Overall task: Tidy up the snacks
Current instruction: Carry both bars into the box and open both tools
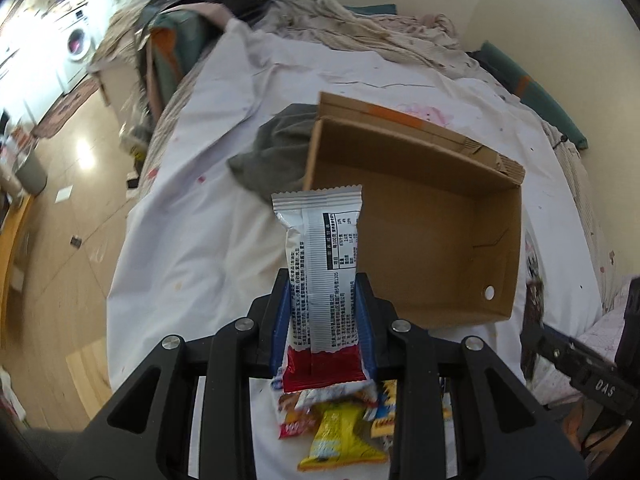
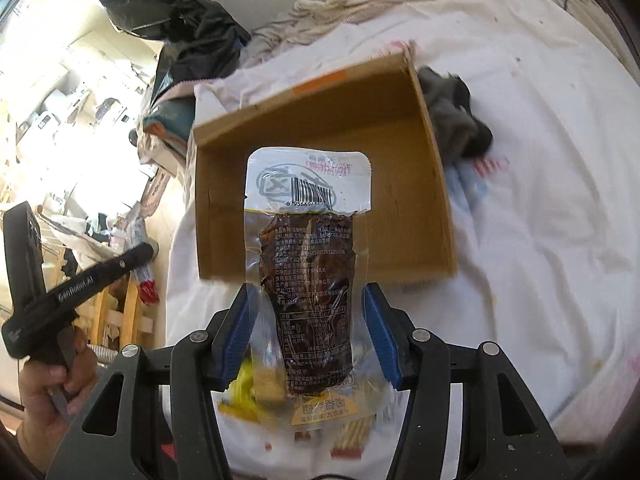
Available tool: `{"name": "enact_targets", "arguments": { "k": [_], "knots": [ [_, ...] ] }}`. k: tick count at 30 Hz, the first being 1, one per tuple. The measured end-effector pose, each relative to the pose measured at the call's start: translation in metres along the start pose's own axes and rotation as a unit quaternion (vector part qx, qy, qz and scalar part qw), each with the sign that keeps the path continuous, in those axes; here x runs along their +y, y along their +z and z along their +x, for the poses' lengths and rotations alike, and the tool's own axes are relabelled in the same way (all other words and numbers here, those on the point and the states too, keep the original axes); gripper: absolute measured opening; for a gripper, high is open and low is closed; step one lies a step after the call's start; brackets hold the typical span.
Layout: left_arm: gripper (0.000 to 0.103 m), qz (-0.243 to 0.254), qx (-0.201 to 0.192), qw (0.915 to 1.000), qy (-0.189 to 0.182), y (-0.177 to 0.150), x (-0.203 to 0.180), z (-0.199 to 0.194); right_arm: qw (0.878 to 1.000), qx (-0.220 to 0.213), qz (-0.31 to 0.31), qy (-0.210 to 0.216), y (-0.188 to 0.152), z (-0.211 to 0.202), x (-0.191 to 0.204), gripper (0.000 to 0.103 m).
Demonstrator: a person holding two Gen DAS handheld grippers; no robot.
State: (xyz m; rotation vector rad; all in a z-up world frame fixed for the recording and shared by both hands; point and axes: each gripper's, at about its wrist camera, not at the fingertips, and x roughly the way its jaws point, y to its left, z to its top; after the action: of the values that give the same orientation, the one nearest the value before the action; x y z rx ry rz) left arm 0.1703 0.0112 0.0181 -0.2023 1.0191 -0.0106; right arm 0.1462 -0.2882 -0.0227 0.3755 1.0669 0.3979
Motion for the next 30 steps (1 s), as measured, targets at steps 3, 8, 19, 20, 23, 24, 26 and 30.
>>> {"name": "enact_targets", "arguments": {
  "k": [3, 8, 19, 20, 23, 24, 26, 30],
  "knots": [
    [0.026, 0.017, 0.001, 0.9999, -0.001, 0.01, -0.012, 0.012, 1.0, -0.011, 0.0, 0.004, 0.016, 0.009, 0.001, 0.056],
    [0.026, 0.051, -0.005, 0.9987, -0.001, 0.022, -0.031, 0.034, 1.0, -0.027, -0.002, 0.004, 0.041, 0.05, 0.019, 0.056],
    [0.026, 0.093, -0.011, 0.9956, -0.004, 0.015, -0.048, 0.084, 0.999, -0.021, -0.009, -0.034, 0.047, 0.088, 0.0, 0.057],
    [0.026, 0.091, -0.011, 0.9957, -0.005, 0.015, -0.048, 0.086, 0.999, -0.021, -0.009, -0.037, 0.048, 0.089, -0.001, 0.057],
    [0.026, 0.09, -0.007, 0.9959, -0.006, 0.014, -0.049, 0.091, 0.999, -0.024, -0.013, -0.046, 0.049, 0.092, 0.001, 0.057],
    [0.026, 0.09, -0.005, 0.996, -0.007, 0.014, -0.049, 0.092, 0.999, -0.023, -0.014, -0.046, 0.05, 0.093, 0.002, 0.057],
    [0.026, 0.085, -0.002, 0.9963, -0.01, 0.014, -0.049, 0.094, 0.999, -0.021, -0.017, -0.047, 0.05, 0.097, 0.003, 0.057],
    [0.026, 0.083, 0.004, 0.9965, -0.014, 0.013, -0.049, 0.095, 0.999, -0.017, -0.016, -0.045, 0.051, 0.102, 0.004, 0.059]
  ]
}}
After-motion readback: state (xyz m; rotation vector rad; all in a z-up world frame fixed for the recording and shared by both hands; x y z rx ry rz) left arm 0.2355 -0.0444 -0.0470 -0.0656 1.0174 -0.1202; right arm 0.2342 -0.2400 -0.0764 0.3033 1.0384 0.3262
